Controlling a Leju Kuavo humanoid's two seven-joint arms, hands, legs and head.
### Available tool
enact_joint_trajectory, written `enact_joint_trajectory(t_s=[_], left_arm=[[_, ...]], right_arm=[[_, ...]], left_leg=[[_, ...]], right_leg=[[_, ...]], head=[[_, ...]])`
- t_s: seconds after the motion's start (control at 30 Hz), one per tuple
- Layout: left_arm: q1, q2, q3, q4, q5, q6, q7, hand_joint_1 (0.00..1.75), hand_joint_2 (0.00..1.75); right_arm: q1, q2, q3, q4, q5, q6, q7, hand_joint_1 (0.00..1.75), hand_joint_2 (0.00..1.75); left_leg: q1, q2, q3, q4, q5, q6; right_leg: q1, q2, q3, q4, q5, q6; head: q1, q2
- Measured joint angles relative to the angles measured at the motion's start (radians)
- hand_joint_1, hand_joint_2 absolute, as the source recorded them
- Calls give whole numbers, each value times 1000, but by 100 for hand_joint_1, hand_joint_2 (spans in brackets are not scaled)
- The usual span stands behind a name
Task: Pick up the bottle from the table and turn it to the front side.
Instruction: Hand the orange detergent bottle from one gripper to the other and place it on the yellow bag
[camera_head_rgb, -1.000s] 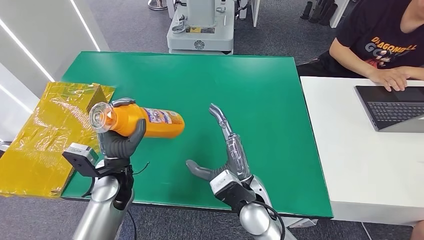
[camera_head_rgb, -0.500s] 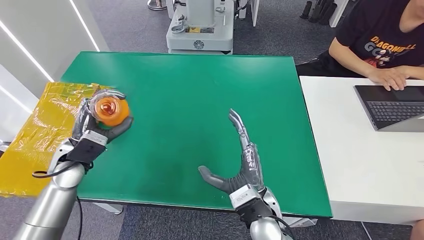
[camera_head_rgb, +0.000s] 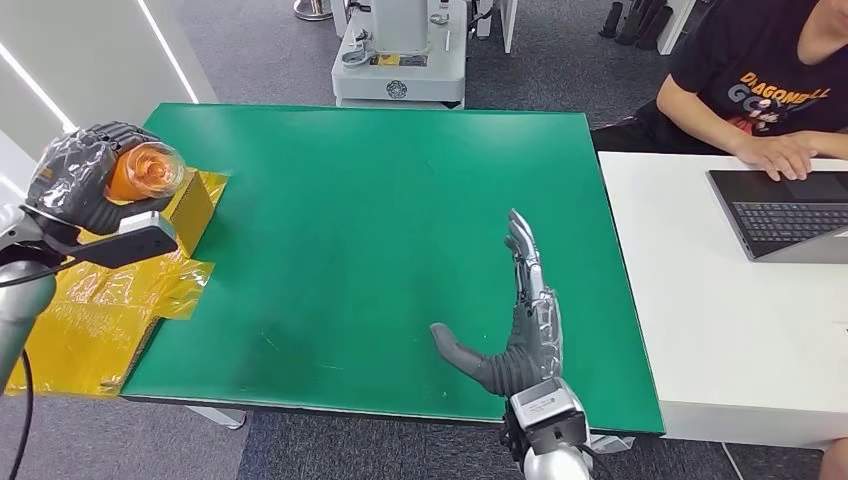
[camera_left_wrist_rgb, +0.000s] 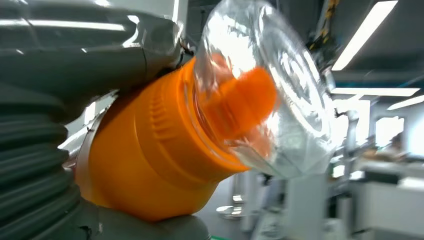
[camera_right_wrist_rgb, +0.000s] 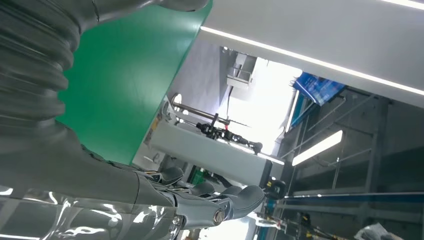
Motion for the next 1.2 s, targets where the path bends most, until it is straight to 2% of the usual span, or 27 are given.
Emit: enact_joint_trajectory(t_s=[0.1, 0.27, 0.4, 0.5, 0.57, 0.67, 0.83, 1.0, 1.2], left_arm=[[-40, 42, -49, 28, -89, -2, 15, 175, 175], [-58, 100, -115, 75, -156, -50, 12, 175, 175], [-66, 118, -162, 127, -169, -87, -7, 175, 175], [-95, 115, -214, 192, -190, -159, -45, 175, 175], [-112, 98, -264, 268, -205, -174, -63, 175, 175], [-115, 60, -327, 384, -221, -141, -70, 175, 175], [-119, 9, -384, 526, -236, -116, -88, 175, 175], [-168, -48, -442, 645, -279, -190, -144, 175, 175], [-234, -135, -511, 760, -309, -208, -151, 175, 175]], right_arm=[[3, 0, -8, -17, -6, 1, -2, 0, 175], [20, 1, -23, -53, -42, 43, -14, 0, 175], [29, 2, -35, -76, -57, 60, -21, 0, 175], [32, 2, -39, -88, -81, 71, -33, 0, 175], [32, 2, -40, -100, -98, 74, -39, 0, 175], [33, 2, -40, -119, -104, 68, -39, 0, 175], [34, 1, -40, -140, -104, 58, -39, 0, 175], [32, 1, -39, -145, -107, 50, -36, 0, 175], [21, 1, -33, -144, -112, 41, -33, 0, 175]], left_leg=[[0, 0, 0, 0, 0, 0], [0, 0, 0, 0, 0, 0], [0, 0, 0, 0, 0, 0], [0, 0, 0, 0, 0, 0], [-1, 0, 0, 0, 0, -1], [-1, 1, 0, 0, 0, -1], [-1, 1, 0, 0, 0, -1], [-1, -1, 0, 0, 0, -1], [-1, 0, 0, 0, 0, -1]], right_leg=[[0, 0, 0, 0, 0, 0], [0, 0, 0, 0, 0, 0], [0, 0, 0, 0, 0, 0], [0, 0, 0, 0, 0, 0], [-1, 0, 0, 0, 0, 0], [-1, 0, 0, 0, 0, -1], [-1, 1, 0, 0, 0, -1], [-1, -1, 0, -1, 0, -1], [-1, 0, 1, 0, 1, 0]], head=[[0, 0], [0, 0], [0, 0], [0, 0], [0, 0], [0, 0], [0, 0], [0, 0], [0, 0]])
